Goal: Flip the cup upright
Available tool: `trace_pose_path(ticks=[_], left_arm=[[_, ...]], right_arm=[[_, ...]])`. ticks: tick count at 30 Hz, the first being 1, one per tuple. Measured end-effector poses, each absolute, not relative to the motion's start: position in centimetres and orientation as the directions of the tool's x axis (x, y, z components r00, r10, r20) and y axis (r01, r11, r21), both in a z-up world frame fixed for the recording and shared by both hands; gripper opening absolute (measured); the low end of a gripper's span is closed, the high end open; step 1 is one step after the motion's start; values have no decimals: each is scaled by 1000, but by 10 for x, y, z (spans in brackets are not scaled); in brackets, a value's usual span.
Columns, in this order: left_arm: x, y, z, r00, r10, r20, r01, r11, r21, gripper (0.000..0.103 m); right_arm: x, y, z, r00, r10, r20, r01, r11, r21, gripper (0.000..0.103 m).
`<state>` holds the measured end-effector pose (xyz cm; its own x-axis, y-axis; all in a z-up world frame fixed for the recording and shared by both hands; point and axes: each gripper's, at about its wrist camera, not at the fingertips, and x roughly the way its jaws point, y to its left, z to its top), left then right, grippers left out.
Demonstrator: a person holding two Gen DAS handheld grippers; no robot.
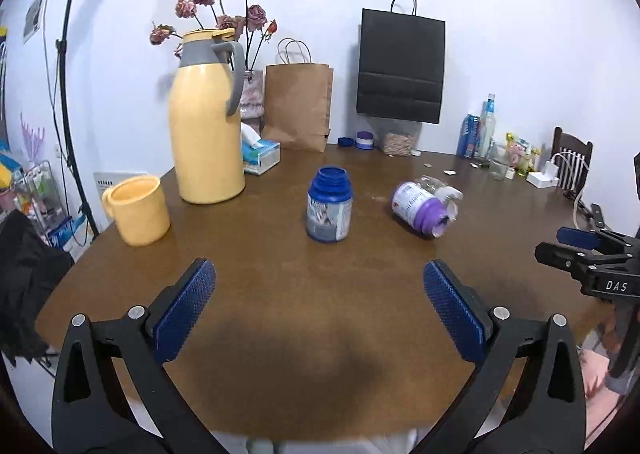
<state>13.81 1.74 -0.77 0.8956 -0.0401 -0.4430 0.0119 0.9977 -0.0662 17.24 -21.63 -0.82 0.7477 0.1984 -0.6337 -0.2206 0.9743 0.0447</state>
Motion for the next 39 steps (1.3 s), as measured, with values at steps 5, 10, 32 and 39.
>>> trace_pose_path(ticks=[5, 10, 32, 39], left_arm=[[85, 22, -11, 913, -21, -407, -19, 995, -95, 103], [43, 21, -17, 923, -39, -382, 3, 996, -94, 103], [-22, 19, -27, 945, -29, -327, 2, 996, -84, 103], [-22, 19, -30, 941, -28, -337, 1, 997, -79, 103]], right_arm=[[117, -212, -8, 764, 244, -597, -271, 961, 47, 84], [68, -203, -4, 810, 222, -543, -267, 964, -4, 84], [8, -181, -10, 818, 305, -488, -294, 950, 101, 85], [9, -181, -12, 817, 301, -492, -287, 952, 106, 85]])
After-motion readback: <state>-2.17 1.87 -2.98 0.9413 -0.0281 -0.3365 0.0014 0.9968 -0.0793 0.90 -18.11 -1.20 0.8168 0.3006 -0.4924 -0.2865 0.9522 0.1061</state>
